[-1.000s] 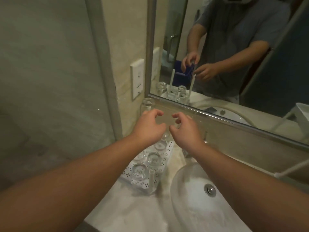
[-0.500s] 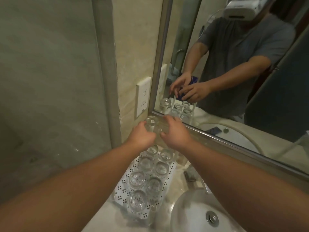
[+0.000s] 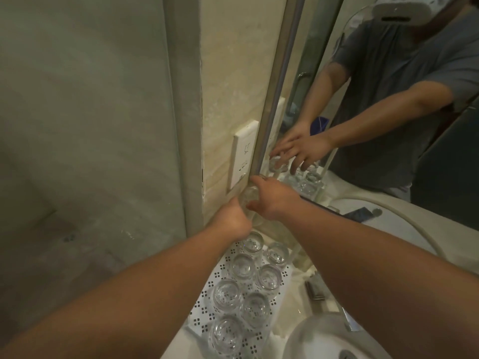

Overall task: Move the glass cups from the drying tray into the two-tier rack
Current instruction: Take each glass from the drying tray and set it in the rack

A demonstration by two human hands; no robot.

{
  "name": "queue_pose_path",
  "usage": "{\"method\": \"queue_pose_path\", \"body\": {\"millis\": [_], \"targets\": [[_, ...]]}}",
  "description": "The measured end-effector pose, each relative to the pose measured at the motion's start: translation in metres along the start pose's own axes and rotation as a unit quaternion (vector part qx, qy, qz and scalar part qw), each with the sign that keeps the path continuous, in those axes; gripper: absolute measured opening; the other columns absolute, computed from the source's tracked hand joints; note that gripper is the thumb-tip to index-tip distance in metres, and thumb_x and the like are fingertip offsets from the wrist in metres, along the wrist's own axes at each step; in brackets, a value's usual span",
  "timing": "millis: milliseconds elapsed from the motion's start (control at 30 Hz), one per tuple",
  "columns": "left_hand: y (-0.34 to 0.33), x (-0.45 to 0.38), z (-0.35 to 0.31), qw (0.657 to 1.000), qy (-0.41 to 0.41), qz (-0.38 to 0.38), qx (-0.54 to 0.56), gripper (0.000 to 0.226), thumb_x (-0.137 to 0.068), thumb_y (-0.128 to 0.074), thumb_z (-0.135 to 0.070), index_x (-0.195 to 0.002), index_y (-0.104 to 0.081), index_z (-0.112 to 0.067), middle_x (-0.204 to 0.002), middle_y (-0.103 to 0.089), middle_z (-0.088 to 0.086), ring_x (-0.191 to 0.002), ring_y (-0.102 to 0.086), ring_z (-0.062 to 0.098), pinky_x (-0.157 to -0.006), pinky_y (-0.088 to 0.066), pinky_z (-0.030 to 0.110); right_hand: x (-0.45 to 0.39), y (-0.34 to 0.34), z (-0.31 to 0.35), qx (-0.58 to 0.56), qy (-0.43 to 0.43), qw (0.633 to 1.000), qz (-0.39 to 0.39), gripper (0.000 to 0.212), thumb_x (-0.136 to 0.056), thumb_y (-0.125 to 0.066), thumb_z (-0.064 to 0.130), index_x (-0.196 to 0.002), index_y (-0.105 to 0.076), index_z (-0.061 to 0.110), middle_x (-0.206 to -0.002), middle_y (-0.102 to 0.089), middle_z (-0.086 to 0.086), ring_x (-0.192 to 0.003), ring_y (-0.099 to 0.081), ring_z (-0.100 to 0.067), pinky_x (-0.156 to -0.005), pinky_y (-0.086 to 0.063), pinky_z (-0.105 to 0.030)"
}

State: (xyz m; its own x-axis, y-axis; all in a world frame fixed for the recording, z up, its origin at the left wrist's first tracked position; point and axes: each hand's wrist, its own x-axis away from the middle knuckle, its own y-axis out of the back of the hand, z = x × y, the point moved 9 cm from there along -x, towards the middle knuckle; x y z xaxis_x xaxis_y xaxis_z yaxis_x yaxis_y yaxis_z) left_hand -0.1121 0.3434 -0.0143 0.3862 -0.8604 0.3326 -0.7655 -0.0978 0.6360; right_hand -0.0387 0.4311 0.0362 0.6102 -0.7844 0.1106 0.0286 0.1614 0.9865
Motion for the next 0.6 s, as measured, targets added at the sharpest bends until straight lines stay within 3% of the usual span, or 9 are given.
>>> {"method": "queue_pose_path", "body": {"millis": [200, 433, 600], "targets": [[-0.014, -0.003, 0.013, 0.998, 0.033, 0.037, 0.046, 0.080, -0.088, -0.055, -0.017, -0.157, -0.016, -0.031, -0.146, -0.050, 0.009, -0.115, -0.062, 0.030, -0.094, -0.055, 0.046, -0.013, -0.019, 0.007, 0.028, 0.021, 0.999, 0.028, 0.070, -0.090, -0.060, 0.048, -0.149, -0.028, 0.027, -0.139, -0.045, -0.011, -0.123, -0.052, -0.032, -0.096, -0.047, -0.044], [-0.024, -0.005, 0.019, 0.991, 0.052, 0.053, 0.111, 0.077, -0.082, -0.053, -0.021, -0.151, -0.024, -0.038, -0.122, -0.063, 0.009, -0.099, -0.068, 0.030, -0.081, -0.059, 0.044, -0.019, -0.029, 0.011, 0.017, 0.033, 0.999, 0.038, 0.052, -0.095, -0.054, 0.045, -0.140, -0.042, 0.021, -0.130, -0.043, -0.017, -0.111, -0.056, -0.035, -0.090, -0.045, -0.036], [-0.028, -0.003, 0.023, 0.981, 0.071, 0.056, 0.170, 0.087, -0.070, -0.051, -0.026, -0.150, -0.024, -0.042, -0.123, -0.063, 0.011, -0.097, -0.069, 0.033, -0.075, -0.057, 0.042, -0.019, -0.028, 0.010, 0.027, 0.033, 0.998, 0.056, 0.051, -0.094, -0.058, 0.043, -0.137, -0.043, 0.022, -0.134, -0.038, -0.019, -0.108, -0.057, -0.035, -0.089, -0.046, -0.037]]}}
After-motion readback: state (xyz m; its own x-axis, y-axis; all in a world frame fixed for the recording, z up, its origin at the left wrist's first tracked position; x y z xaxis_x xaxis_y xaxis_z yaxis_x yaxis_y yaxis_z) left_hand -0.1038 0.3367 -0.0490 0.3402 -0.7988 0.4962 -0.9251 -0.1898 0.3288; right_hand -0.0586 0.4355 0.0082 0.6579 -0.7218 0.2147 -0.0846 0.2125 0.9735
